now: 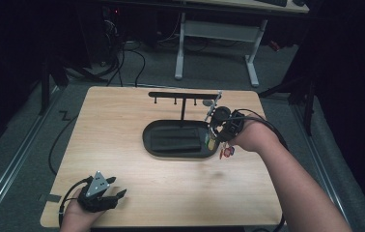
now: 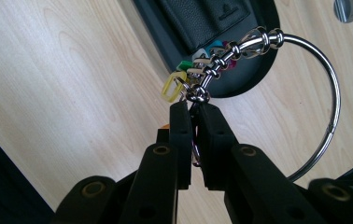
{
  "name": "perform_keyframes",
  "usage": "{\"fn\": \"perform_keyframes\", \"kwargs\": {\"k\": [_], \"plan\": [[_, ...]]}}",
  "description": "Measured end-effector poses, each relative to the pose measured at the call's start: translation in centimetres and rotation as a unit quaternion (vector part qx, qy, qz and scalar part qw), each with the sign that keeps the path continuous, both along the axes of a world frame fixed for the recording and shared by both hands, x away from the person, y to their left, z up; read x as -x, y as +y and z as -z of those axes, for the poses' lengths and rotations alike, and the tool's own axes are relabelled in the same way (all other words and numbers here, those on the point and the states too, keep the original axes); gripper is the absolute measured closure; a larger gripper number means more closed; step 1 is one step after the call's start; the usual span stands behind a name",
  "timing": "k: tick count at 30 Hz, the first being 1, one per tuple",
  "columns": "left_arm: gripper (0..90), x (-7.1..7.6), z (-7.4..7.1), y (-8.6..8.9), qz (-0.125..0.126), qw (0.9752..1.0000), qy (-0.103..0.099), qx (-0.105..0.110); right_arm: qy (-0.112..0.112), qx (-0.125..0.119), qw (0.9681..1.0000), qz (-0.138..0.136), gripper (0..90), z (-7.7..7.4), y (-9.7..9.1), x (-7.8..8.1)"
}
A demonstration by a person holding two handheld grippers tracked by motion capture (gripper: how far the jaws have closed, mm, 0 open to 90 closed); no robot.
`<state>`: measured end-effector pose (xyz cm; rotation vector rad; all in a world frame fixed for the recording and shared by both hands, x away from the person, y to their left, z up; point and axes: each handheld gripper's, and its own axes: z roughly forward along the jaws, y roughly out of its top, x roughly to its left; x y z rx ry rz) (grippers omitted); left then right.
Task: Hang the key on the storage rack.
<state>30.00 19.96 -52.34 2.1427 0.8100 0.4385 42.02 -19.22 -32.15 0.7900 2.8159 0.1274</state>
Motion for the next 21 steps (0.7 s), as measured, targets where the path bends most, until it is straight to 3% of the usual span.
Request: {"fn": "perform_keyframes", "kwargs": {"k": [11, 21], "plan": [[39.4, -0.1, 0.1, 0.2, -0.002, 1.0000, 0.003, 0.001, -0.020, 0.003, 0.9998, 0.001, 85.2, -1.0, 1.3, -2.7], [39.5, -0.1, 0.2, 0.4, -0.003, 1.0000, 0.005, 0.000, -0.028, 0.016, 0.9995, 0.005, 85.2, -0.6, 1.8, -4.6]]}}
